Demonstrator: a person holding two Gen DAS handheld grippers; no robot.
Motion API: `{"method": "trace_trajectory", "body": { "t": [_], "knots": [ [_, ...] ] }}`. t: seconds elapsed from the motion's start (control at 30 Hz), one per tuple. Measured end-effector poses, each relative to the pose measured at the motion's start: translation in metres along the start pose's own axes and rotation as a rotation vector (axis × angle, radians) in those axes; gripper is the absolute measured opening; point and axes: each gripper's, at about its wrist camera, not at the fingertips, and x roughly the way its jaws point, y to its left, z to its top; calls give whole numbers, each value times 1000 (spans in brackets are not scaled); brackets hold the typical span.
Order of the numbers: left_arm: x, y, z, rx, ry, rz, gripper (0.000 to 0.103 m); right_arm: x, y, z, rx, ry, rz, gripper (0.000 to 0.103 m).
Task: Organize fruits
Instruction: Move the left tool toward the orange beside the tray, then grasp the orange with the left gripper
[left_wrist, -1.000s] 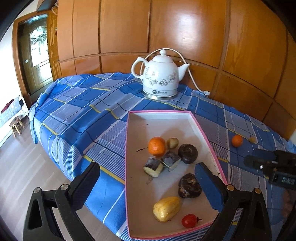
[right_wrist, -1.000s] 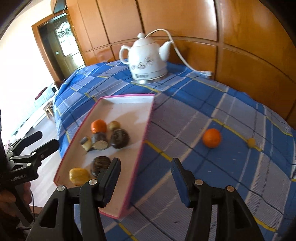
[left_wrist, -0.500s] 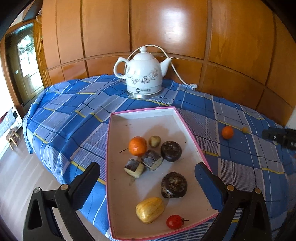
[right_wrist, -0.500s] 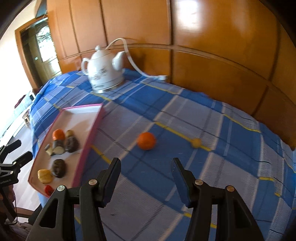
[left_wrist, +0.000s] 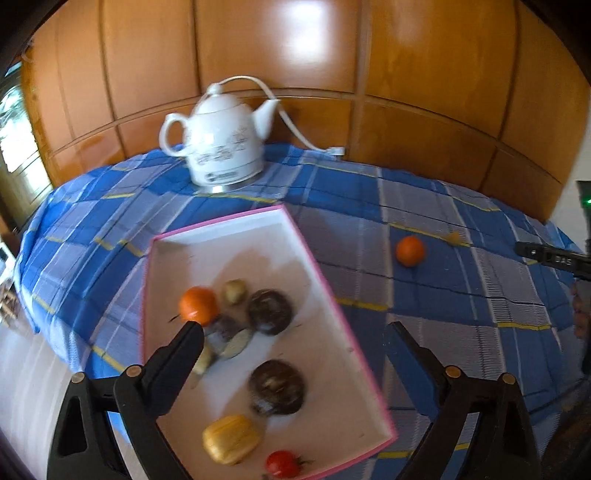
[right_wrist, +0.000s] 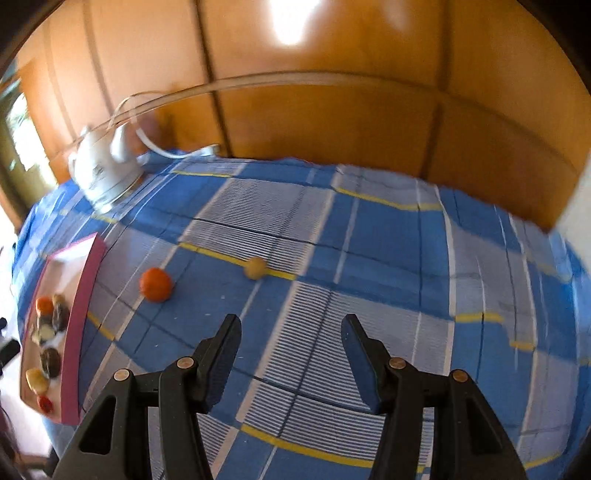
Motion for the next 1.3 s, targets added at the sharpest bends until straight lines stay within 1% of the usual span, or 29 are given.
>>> {"method": "trace_trajectory", "body": {
  "t": [0.1, 0.17, 0.23, 0.3, 0.33, 0.5, 0.57, 0.67, 0.87, 0.9, 0.93, 1.0, 1.03, 1.13, 1.2, 1.3],
  "knots": [
    [12, -20, 13, 31, 10, -24, 97, 1, -8, 1, 54, 7, -5, 57],
    [22, -31, 20, 43, 24, -51, 94, 0, -12, 3, 79, 8, 11, 57],
    [36, -46, 28, 66, 50, -83, 81, 0, -12, 3, 89, 16, 20, 57],
    [50, -58, 36, 74, 65, -105, 74, 1, -11, 3, 93, 24, 27, 57],
    [57, -64, 40, 73, 73, -113, 73, 1, -11, 3, 99, 28, 34, 57],
    [88, -91, 61, 84, 86, -141, 72, 3, -10, 3, 109, 42, 60, 57],
    [99, -99, 67, 88, 91, -140, 72, 3, -9, 4, 110, 47, 68, 57],
    [120, -109, 76, 88, 117, -151, 72, 3, -6, 5, 106, 52, 78, 57],
    [159, -129, 80, 120, 173, -144, 72, 3, -2, 6, 89, 47, 80, 57],
    [166, -131, 79, 119, 188, -146, 69, 3, -1, 6, 86, 45, 77, 57],
    [173, -132, 78, 112, 204, -155, 56, 2, -1, 6, 83, 44, 76, 57],
    [183, -132, 74, 91, 245, -199, 40, 3, 0, 6, 77, 44, 75, 57],
    [181, -132, 73, 88, 226, -197, 40, 3, 1, 6, 75, 45, 73, 57],
    [170, -132, 65, 84, 225, -222, 40, 3, 0, 6, 77, 44, 68, 57],
    [154, -135, 55, 114, 201, -216, 40, 4, -1, 5, 82, 48, 67, 57],
    [128, -138, 35, 158, 179, -231, 40, 7, -1, 3, 82, 63, 63, 57]
  ]
}}
